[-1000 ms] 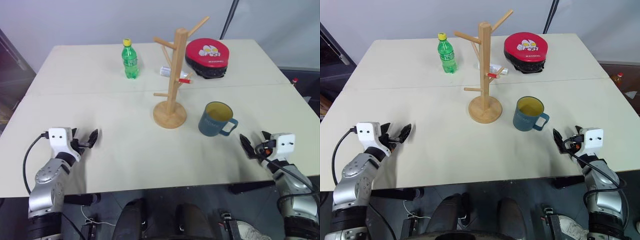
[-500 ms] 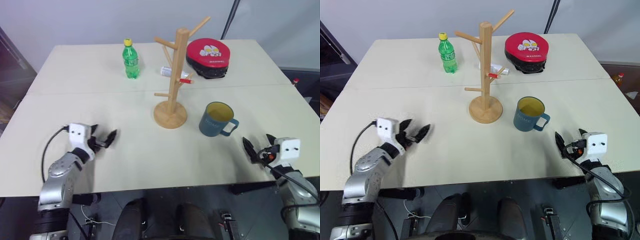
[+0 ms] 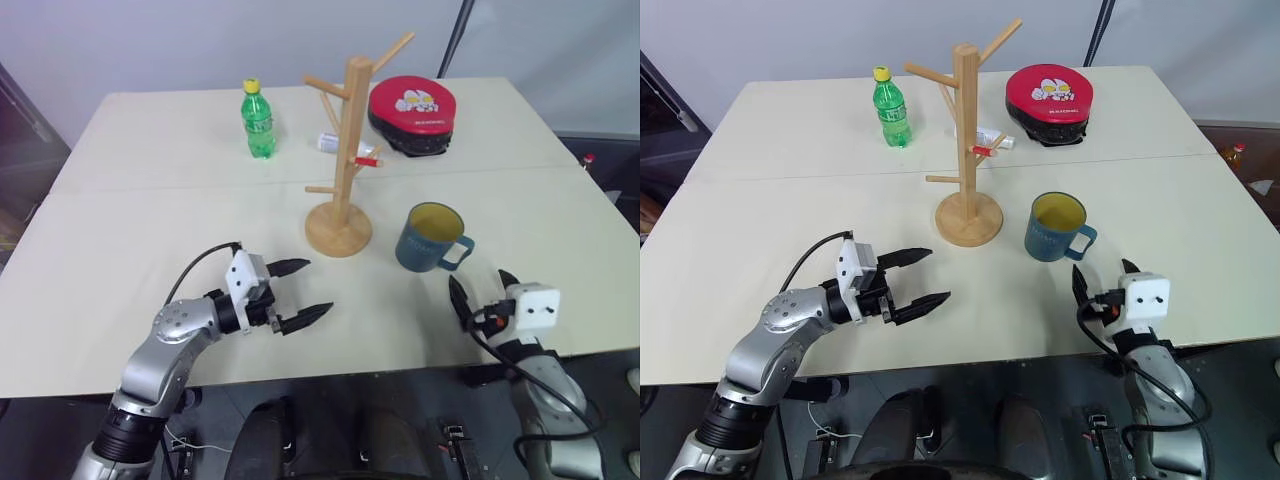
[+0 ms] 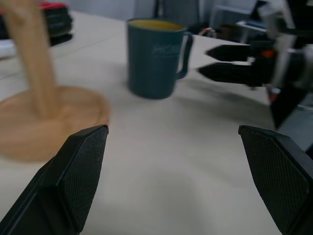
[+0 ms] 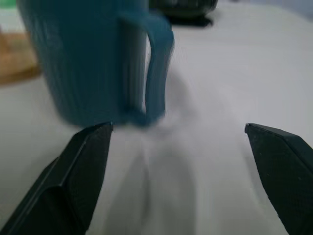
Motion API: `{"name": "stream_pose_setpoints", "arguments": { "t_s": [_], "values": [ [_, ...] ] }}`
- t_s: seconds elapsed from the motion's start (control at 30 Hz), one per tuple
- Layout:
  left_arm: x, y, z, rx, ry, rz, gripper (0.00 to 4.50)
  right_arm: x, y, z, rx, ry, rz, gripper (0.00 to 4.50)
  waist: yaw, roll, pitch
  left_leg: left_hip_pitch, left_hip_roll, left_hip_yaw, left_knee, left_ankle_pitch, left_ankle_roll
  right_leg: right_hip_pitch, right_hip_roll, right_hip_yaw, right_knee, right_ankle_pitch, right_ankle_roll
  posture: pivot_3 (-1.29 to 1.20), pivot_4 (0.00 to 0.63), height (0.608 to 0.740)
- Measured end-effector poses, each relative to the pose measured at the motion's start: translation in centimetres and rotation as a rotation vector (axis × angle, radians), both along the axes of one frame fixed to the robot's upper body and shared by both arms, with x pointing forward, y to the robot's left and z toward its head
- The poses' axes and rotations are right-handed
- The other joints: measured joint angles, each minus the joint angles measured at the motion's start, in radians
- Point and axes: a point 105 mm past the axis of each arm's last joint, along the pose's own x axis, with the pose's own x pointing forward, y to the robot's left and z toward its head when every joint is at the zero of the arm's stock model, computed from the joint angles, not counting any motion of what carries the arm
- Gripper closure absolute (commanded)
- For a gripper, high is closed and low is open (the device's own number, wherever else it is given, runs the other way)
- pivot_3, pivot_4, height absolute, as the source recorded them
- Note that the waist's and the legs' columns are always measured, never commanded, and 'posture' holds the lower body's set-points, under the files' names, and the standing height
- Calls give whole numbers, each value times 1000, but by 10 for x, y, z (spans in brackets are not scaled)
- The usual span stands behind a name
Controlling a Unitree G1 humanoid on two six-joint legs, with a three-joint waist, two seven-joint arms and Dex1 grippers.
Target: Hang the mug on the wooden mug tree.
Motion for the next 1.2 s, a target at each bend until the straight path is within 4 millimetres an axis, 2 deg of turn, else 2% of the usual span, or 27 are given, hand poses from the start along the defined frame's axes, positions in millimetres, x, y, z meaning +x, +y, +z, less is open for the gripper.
{"name": "stream_pose_setpoints", "arguments": {
  "t_s": [0.37, 0.87, 1.0, 1.07, 1.1, 1.17, 1.2],
  "values": [
    [-10, -4, 4, -1, -22, -43, 0, 16, -7, -5, -20, -1, -50, 37, 0, 0, 0, -3, 0, 0, 2, 2, 3, -2, 2, 0, 2, 0, 0, 0, 150, 740],
    [-9, -4, 4, 0, -27, -36, 0, 34, -10, -11, -19, 7, -73, 37, 1, 0, 0, -3, 1, 0, 4, 2, 4, -2, 7, 0, 3, 2, 3, 0, 150, 740],
    [-9, -3, 4, -1, -26, -33, 0, 36, -5, -10, -15, -1, -45, 1838, 1, 0, 0, -3, 1, 0, 4, 2, 4, -2, 7, 0, 3, 2, 4, 0, 150, 740],
    [-10, -3, 2, -1, -20, -29, 0, 37, -1, -9, -9, -4, -23, 2989, 1, 0, 0, -3, 1, 0, 4, 2, 4, -2, 7, 0, 3, 2, 4, 0, 150, 740],
    [-10, -3, 2, -1, -18, -28, 0, 37, 0, -10, -6, -3, -14, 3363, 1, 0, 0, -3, 1, 0, 4, 3, 4, -2, 7, 0, 3, 2, 4, 0, 150, 740],
    [-10, -2, 1, -1, -15, -25, 0, 37, 4, -10, 0, -2, 5, 4453, 1, 0, 0, -3, 1, 0, 4, 2, 4, -2, 7, 0, 3, 2, 4, 0, 150, 740],
    [-10, -2, 1, 0, -14, -24, 0, 37, 5, -10, 1, -2, 17, 4453, 1, 0, 0, -3, 1, 0, 4, 2, 4, -2, 7, 0, 3, 2, 4, 0, 150, 740]
  ]
}}
